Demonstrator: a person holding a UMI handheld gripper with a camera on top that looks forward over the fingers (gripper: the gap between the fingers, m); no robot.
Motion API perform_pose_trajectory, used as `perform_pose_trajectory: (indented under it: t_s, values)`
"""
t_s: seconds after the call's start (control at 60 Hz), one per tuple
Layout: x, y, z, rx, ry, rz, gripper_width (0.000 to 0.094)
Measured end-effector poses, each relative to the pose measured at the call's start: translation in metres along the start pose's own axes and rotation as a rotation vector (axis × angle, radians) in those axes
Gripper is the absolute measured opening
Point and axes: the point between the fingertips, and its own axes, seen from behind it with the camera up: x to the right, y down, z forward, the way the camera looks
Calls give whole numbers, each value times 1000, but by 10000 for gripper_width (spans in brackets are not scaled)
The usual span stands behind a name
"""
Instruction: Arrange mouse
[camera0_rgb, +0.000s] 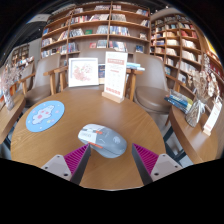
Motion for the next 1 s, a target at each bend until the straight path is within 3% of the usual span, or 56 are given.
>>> perform_pose_trajectory:
  t_s: [1.0]
  values:
    - [18, -66, 100, -22, 42, 65, 849]
